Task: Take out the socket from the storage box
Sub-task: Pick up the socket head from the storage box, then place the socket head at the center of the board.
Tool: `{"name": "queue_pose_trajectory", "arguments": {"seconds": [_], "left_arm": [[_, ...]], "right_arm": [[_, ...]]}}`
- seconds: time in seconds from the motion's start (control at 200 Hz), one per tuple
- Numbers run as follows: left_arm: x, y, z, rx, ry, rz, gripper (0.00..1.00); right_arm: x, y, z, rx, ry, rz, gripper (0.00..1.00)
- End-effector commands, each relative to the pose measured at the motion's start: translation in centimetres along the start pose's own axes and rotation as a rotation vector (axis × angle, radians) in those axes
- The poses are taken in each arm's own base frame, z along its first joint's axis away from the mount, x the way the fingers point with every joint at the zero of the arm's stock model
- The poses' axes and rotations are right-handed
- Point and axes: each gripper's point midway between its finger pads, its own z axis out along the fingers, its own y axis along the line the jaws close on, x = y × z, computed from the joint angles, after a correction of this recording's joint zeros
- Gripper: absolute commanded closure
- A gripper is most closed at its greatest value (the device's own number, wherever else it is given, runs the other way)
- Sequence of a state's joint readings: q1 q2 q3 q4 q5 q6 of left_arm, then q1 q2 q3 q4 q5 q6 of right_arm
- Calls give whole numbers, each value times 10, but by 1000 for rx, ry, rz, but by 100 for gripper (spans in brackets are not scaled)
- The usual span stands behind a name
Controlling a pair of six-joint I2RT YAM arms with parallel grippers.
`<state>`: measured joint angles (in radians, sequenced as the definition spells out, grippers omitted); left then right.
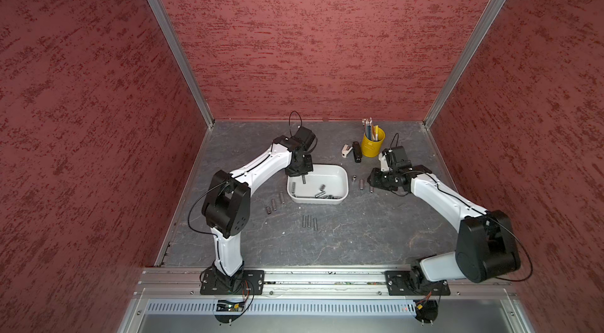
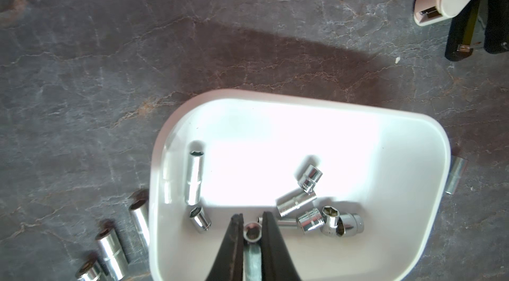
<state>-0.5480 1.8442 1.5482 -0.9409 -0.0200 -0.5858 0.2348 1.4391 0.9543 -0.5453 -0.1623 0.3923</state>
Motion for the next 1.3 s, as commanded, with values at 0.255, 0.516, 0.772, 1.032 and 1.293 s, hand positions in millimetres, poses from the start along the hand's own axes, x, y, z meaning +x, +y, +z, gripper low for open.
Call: {"name": "queue_pose_trajectory", "arguments": {"seconds": [0.255, 0.516, 0.772, 1.032, 1.293], "left_arm": [[48, 42, -46, 33, 5, -7, 96], [111, 54, -48, 35, 31, 77, 96], [143, 43, -12, 47, 75, 140, 96], [144, 29, 26, 41, 111, 153, 96], [141, 29, 50, -8, 128, 168, 97]], "right_arm": [[2, 5, 2, -22, 8, -9, 60], [1, 6, 2, -28, 8, -8, 60], [3, 6, 3, -28, 14, -5, 60], [4, 5, 5, -27, 19, -9, 60], [5, 4, 5, -24, 18, -9, 60]]}}
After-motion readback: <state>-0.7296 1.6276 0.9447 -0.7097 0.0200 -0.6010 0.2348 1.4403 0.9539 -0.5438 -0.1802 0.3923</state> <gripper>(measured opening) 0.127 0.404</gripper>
